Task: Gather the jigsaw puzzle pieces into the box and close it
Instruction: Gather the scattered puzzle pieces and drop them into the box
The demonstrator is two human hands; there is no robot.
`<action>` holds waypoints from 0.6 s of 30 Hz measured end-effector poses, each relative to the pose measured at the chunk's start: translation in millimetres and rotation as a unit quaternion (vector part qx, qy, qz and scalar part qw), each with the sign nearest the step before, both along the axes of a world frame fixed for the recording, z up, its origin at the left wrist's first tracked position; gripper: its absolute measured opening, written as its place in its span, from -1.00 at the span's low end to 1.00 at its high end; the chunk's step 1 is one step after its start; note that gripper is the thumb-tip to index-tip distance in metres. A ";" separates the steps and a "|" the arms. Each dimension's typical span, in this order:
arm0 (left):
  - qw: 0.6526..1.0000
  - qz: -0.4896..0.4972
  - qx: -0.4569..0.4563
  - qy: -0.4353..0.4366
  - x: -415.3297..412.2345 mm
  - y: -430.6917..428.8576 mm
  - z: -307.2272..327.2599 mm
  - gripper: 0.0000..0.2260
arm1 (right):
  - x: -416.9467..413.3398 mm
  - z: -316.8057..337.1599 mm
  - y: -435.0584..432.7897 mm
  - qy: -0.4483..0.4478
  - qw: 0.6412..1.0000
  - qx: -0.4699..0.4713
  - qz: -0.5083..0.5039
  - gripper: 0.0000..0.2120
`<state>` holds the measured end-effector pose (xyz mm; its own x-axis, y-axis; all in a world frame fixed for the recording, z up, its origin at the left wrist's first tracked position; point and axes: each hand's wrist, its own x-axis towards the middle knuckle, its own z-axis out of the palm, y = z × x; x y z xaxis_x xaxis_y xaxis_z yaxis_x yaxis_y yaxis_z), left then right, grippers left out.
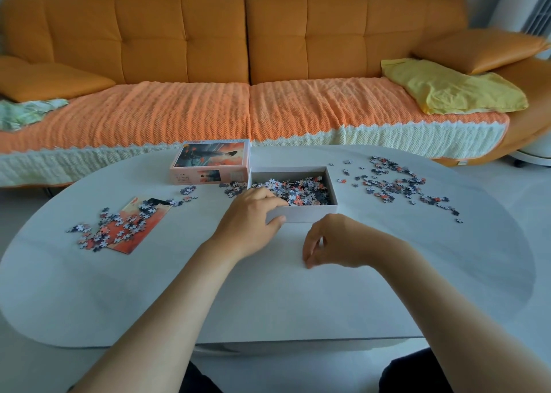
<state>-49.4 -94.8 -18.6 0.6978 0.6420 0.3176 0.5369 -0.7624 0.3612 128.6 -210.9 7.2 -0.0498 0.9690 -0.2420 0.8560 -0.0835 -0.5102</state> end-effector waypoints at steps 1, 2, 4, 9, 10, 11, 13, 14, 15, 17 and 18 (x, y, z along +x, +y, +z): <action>1.000 0.000 0.000 0.000 0.1 -0.5 0.6 -0.72 | 0.2 -0.1 -0.2 -0.001 1.000 -0.002 0.004 -0.93; 1.000 -0.002 -0.001 -0.004 0.3 -0.3 0.6 -0.75 | 0.7 0.4 -0.1 0.002 1.000 -0.001 0.005 -0.94; 1.000 -0.008 -0.005 -0.022 0.9 -0.2 1.2 -0.81 | 1.3 4.8 1.0 0.025 0.999 0.030 -0.005 -0.93; 0.997 -0.008 -0.040 -0.062 2.8 2.6 2.6 -0.73 | 2.9 12.8 13.1 0.065 0.963 0.223 -0.135 -0.94; 0.997 -0.020 -0.033 -0.062 3.1 2.7 2.5 -0.75 | 3.4 11.8 16.5 0.059 0.956 0.242 -0.157 -0.95; 0.998 -0.034 -0.025 -0.051 3.8 1.9 3.6 -0.77 | 4.7 9.3 20.0 0.047 0.951 0.254 -0.168 -0.96; 0.998 -0.054 -0.020 0.017 6.7 0.3 7.6 -0.72 | 8.2 1.6 27.2 -0.017 0.950 0.276 -0.145 -0.92; 0.996 -0.056 -0.014 0.062 8.8 0.7 9.6 -0.66 | 9.0 -1.7 29.9 -0.057 0.949 0.288 -0.118 -0.87; 0.994 -0.050 -0.007 0.096 10.7 1.5 11.9 -0.61 | 9.0 -4.9 32.0 -0.087 0.947 0.297 -0.089 -0.83; 0.993 -0.036 -0.010 0.112 12.4 5.3 15.5 -0.58 | 6.8 -9.4 34.6 -0.114 0.951 0.286 -0.027 -0.75; 0.994 -0.029 -0.032 0.100 12.3 7.8 16.0 -0.58 | 4.7 -10.7 35.1 -0.119 0.958 0.262 -0.003 -0.72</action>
